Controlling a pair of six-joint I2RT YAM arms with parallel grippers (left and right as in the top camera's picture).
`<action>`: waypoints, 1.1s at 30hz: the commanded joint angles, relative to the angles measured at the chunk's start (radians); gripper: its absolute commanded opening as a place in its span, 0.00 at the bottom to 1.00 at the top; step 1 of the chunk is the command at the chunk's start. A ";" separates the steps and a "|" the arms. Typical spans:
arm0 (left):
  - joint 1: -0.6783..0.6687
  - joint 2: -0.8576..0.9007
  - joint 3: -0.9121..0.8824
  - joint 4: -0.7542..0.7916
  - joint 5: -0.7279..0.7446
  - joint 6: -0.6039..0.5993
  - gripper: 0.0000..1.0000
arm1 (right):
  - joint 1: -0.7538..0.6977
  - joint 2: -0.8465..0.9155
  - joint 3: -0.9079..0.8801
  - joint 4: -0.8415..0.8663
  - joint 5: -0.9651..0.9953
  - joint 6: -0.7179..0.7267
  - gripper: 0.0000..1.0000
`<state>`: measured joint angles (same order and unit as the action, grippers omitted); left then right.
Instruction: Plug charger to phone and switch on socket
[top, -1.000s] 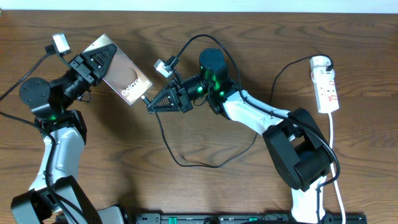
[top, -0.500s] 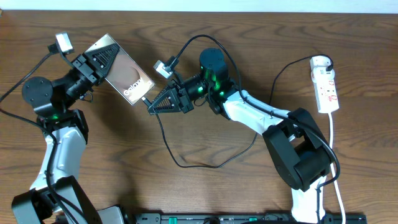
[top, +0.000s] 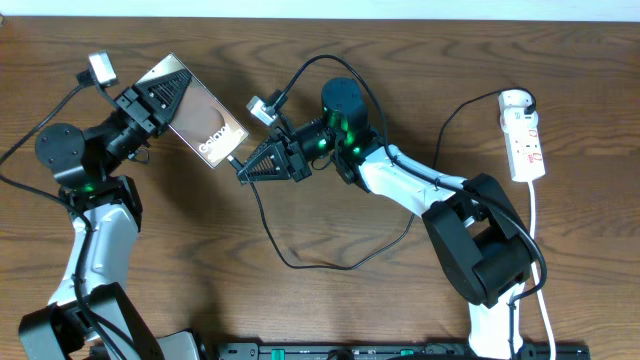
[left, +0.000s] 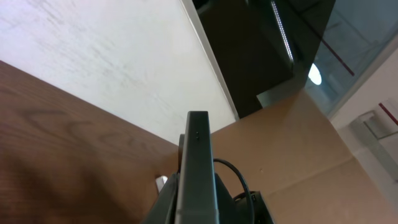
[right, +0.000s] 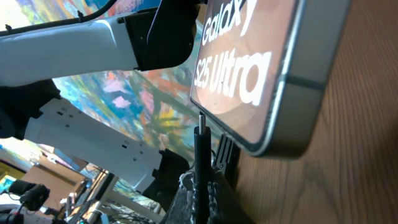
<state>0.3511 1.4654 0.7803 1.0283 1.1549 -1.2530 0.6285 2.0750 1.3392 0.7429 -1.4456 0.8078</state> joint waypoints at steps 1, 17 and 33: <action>-0.016 -0.001 0.011 0.010 0.003 0.010 0.07 | 0.007 -0.010 0.014 0.008 0.055 0.011 0.01; -0.016 -0.001 0.011 0.010 -0.042 0.008 0.07 | -0.005 -0.010 0.014 0.008 0.060 0.018 0.01; -0.014 -0.001 0.011 0.010 -0.042 0.005 0.08 | -0.028 -0.010 0.014 0.008 0.075 0.019 0.01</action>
<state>0.3450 1.4654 0.7799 1.0260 1.0996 -1.2526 0.6159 2.0750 1.3392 0.7452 -1.4132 0.8158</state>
